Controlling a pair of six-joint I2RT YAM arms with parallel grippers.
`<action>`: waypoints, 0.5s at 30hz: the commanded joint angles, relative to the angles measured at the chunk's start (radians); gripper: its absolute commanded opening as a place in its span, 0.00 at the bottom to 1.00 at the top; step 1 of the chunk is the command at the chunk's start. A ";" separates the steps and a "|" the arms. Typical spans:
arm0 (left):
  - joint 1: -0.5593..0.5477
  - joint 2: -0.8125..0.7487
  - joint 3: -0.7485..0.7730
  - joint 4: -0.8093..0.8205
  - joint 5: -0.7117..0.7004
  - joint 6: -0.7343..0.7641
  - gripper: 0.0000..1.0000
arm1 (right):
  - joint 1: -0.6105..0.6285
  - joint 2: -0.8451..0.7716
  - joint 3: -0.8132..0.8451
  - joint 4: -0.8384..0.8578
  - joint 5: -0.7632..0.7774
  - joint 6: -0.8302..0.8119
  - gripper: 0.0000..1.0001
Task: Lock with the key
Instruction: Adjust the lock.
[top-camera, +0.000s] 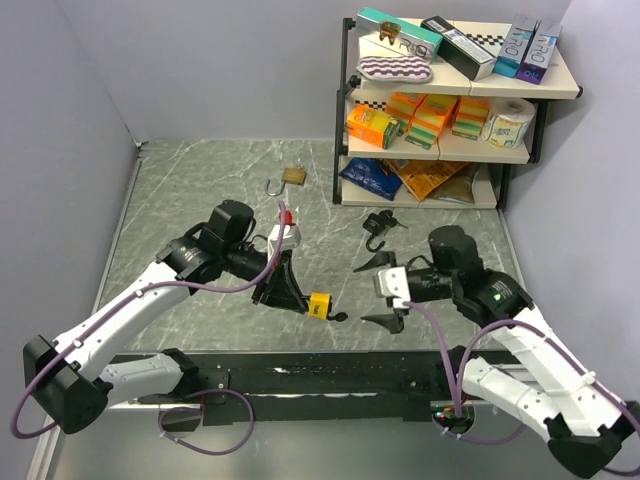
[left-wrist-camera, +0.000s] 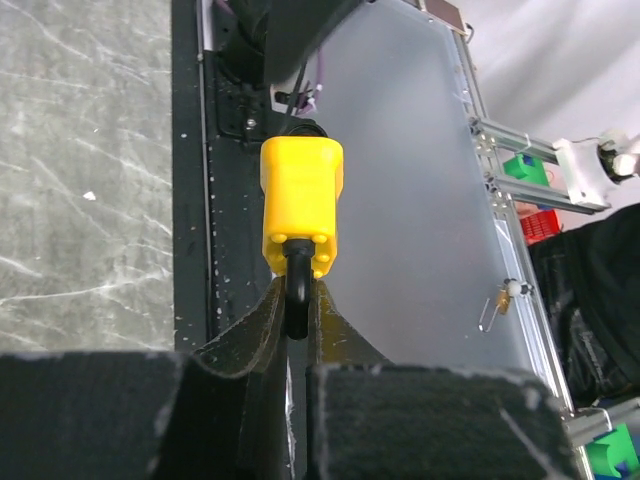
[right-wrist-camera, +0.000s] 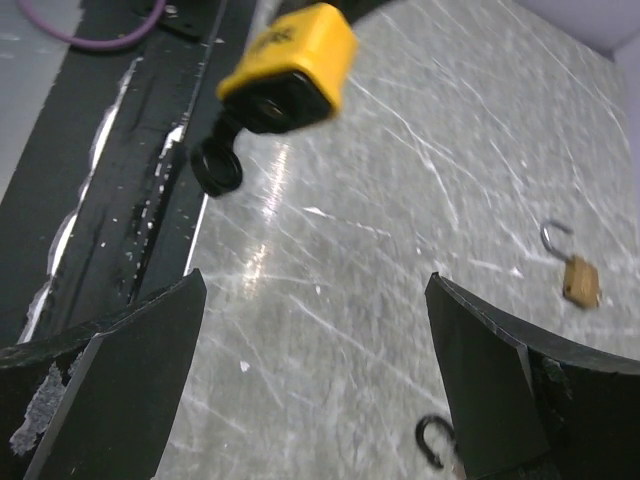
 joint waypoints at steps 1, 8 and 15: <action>-0.012 -0.004 0.060 0.017 0.091 0.022 0.01 | 0.119 -0.004 -0.008 0.089 0.121 -0.008 0.99; -0.035 0.004 0.069 0.036 0.097 0.005 0.01 | 0.245 0.025 0.001 0.183 0.212 0.041 0.98; -0.042 0.002 0.065 0.029 0.091 0.012 0.01 | 0.286 0.053 0.043 0.193 0.213 0.056 0.78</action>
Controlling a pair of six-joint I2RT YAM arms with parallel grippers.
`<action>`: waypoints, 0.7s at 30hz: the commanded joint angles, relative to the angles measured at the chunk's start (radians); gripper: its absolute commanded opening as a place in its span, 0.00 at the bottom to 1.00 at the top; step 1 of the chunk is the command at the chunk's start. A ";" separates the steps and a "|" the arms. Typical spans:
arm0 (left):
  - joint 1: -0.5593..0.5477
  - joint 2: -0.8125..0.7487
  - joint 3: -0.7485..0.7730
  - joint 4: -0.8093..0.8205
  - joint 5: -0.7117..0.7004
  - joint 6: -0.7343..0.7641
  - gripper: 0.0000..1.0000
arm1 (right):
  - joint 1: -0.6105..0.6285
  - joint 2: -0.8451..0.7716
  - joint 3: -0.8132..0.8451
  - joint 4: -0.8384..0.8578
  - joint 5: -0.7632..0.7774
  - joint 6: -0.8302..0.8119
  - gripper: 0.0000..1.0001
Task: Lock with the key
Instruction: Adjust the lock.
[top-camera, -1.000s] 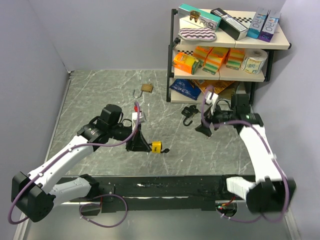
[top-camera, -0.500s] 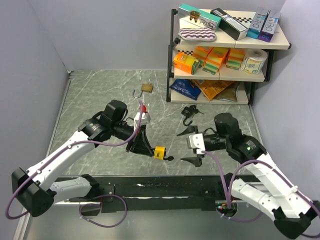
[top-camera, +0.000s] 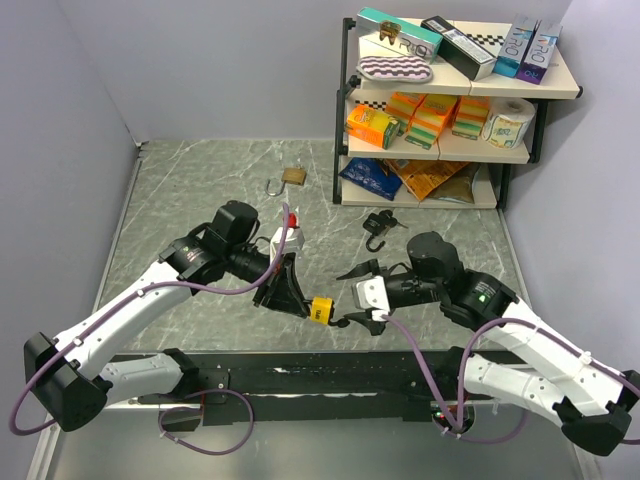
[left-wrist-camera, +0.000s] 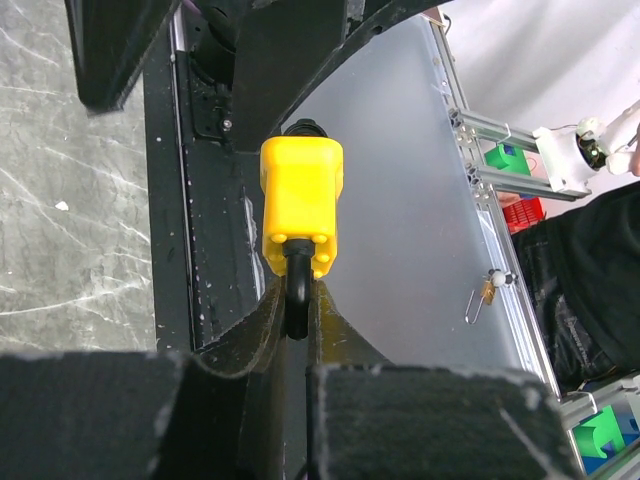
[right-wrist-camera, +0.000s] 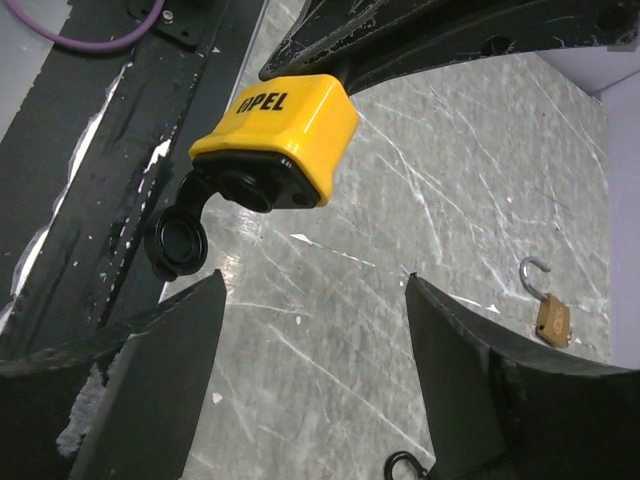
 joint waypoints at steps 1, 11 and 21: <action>-0.007 -0.007 0.044 0.038 0.064 0.016 0.01 | 0.029 0.008 0.064 0.038 0.004 0.020 0.77; -0.007 -0.013 0.039 0.027 0.061 0.033 0.01 | 0.058 -0.013 0.035 -0.080 0.019 -0.058 0.84; -0.010 -0.007 0.032 0.056 0.076 -0.001 0.01 | 0.078 -0.009 0.063 -0.063 -0.006 -0.002 0.90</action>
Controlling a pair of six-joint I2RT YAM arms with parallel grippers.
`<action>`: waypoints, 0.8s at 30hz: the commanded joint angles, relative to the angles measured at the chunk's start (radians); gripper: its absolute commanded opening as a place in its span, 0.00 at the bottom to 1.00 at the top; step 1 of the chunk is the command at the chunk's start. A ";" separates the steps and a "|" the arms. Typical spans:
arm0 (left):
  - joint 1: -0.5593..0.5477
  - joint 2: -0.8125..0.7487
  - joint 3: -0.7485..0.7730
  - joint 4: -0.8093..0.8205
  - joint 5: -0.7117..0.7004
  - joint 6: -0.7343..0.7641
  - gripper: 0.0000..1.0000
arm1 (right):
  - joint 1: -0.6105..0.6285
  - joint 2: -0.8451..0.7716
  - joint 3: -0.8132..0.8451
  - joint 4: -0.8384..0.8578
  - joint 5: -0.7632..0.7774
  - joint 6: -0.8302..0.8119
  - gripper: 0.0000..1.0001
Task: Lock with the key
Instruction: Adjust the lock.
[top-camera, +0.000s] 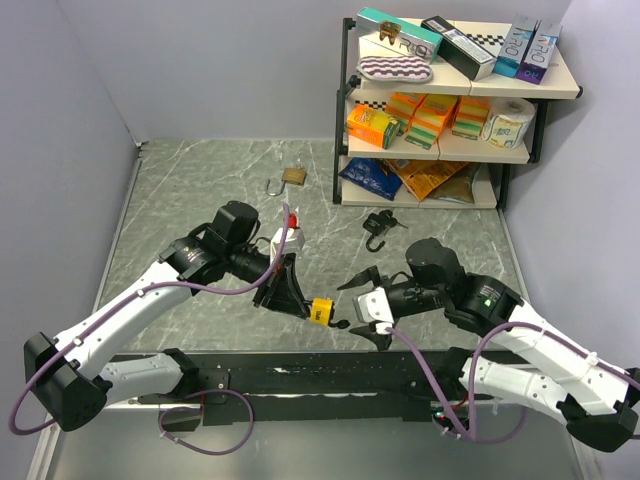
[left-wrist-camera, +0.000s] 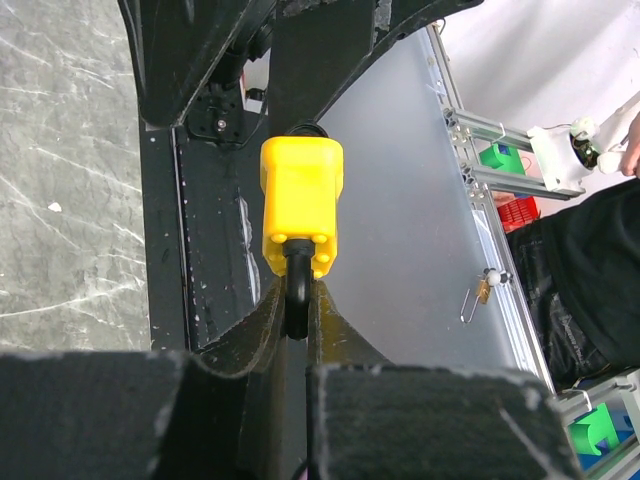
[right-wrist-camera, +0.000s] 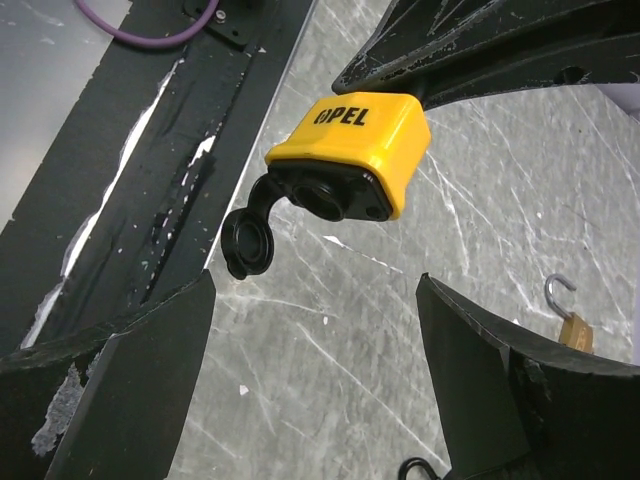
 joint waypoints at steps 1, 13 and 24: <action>-0.009 -0.004 0.034 0.053 0.071 0.007 0.01 | 0.011 0.017 0.045 0.034 -0.015 0.021 0.90; -0.017 -0.008 0.009 0.068 0.051 -0.001 0.01 | 0.025 0.024 0.085 0.079 -0.061 0.103 0.74; -0.031 0.002 0.018 0.072 0.046 0.003 0.01 | 0.034 0.036 0.085 0.099 -0.075 0.107 0.63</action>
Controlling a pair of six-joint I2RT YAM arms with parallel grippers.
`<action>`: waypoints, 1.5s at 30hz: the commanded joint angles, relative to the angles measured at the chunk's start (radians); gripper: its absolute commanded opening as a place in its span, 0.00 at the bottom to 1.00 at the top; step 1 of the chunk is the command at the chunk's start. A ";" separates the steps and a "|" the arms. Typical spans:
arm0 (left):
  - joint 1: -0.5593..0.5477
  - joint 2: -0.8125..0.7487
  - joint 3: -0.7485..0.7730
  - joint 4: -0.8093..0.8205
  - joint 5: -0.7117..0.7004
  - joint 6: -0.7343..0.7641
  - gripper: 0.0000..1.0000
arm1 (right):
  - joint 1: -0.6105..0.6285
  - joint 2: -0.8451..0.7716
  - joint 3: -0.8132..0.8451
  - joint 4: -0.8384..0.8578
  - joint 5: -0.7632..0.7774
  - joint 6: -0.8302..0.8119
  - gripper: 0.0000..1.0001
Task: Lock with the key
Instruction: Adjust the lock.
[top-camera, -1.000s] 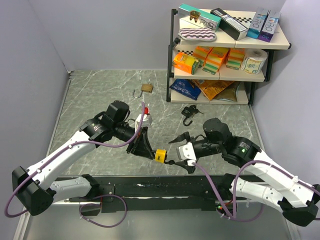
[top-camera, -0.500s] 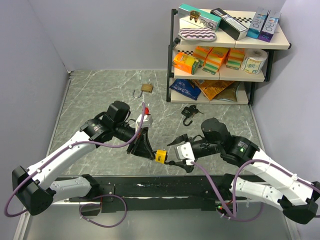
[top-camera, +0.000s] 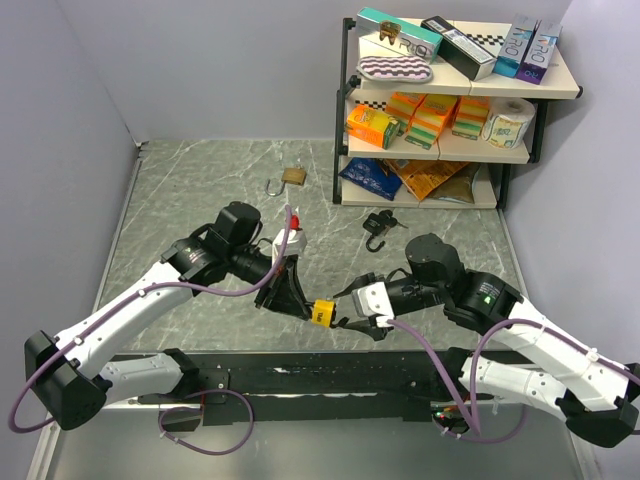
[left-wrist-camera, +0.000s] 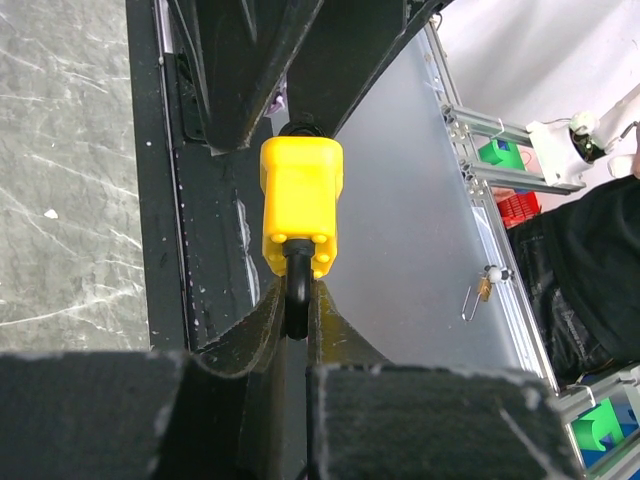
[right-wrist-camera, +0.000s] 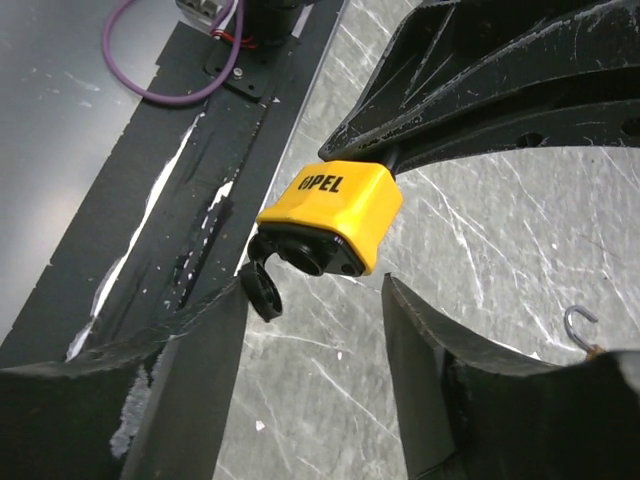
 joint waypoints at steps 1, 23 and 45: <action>-0.017 -0.001 0.020 0.054 0.049 0.003 0.01 | 0.013 0.008 0.040 0.057 -0.023 -0.003 0.61; -0.092 0.031 0.034 0.048 0.023 0.023 0.01 | 0.053 0.052 0.068 0.086 -0.029 -0.011 0.48; -0.146 0.043 0.021 0.076 -0.007 0.022 0.01 | 0.054 0.118 0.040 0.312 0.023 0.154 0.29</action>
